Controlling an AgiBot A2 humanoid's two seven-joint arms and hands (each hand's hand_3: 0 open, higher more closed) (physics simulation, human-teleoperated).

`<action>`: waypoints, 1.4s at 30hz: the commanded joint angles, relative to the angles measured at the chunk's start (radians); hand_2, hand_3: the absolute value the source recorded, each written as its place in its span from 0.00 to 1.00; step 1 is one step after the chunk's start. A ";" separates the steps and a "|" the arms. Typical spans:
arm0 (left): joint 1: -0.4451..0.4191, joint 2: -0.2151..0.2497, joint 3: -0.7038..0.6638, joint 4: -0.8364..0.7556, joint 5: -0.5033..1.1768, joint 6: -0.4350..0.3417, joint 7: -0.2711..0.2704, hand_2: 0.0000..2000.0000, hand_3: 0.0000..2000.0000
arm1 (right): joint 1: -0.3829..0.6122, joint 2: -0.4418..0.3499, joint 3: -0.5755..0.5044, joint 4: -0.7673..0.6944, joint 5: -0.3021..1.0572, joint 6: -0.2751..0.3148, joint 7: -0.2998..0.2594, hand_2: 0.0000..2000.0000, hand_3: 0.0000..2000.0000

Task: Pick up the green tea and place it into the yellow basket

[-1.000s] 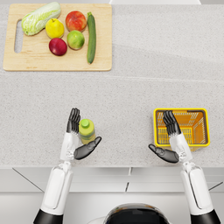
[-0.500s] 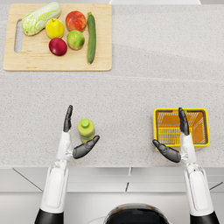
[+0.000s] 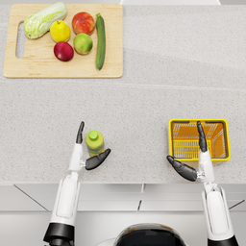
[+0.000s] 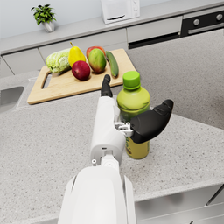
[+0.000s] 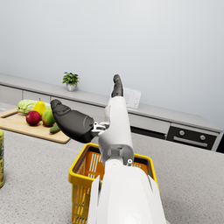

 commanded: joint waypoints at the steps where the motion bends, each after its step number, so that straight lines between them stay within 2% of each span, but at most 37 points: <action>1: 0.069 0.028 0.015 0.134 0.000 0.000 0.000 0.00 0.00 | -0.002 -0.002 0.015 0.015 0.000 0.000 0.000 0.00 0.00; 10: 0.159 0.079 0.000 0.297 0.000 0.000 0.000 0.00 0.00 | -0.018 -0.014 0.029 0.013 0.000 0.000 0.000 0.00 0.00; 11: 0.164 0.082 -0.007 0.309 0.000 0.000 0.000 0.68 0.16 | -0.017 -0.017 0.031 0.013 0.000 0.000 0.000 0.00 0.00; 12: 0.159 0.084 -0.010 0.307 0.000 -0.026 -0.002 1.00 0.33 | -0.017 -0.019 0.030 0.013 0.000 0.000 0.000 0.00 0.00; 14: 0.160 0.087 -0.009 0.312 0.000 -0.060 -0.001 1.00 0.65 | -0.015 -0.024 0.030 0.015 0.000 0.000 0.000 0.00 0.00; 16: 0.153 0.088 -0.014 0.290 0.000 -0.044 -0.001 1.00 0.98 | -0.013 -0.029 0.031 0.018 0.000 0.000 0.000 0.00 0.00; 18: 0.130 0.084 -0.014 0.223 0.001 -0.041 -0.003 1.00 1.00 | -0.009 -0.035 0.030 0.022 0.000 0.000 0.000 0.00 0.00; 21: 0.077 0.076 -0.009 -0.089 0.001 -0.074 0.001 1.00 1.00 | 0.018 -0.057 0.083 0.003 0.000 0.000 0.000 0.00 0.00; 26: 0.132 0.119 0.025 -0.361 0.001 -0.083 0.001 1.00 1.00 | 0.097 -0.124 0.184 -0.065 0.000 0.000 0.000 0.00 0.00; 37: 0.206 0.220 0.231 -0.390 0.001 -0.077 0.003 1.00 1.00 | 0.194 -0.221 0.291 -0.167 0.000 0.000 0.000 0.00 0.00; 40: 0.211 0.234 0.265 -0.392 0.001 -0.093 0.003 1.00 1.00 | 0.211 -0.240 0.313 -0.186 0.134 0.000 0.000 0.00 0.00; 42: 0.198 0.223 0.293 -0.395 0.003 -0.088 0.004 1.00 1.00 | 0.227 -0.251 0.312 -0.189 0.212 -0.001 0.000 0.00 0.00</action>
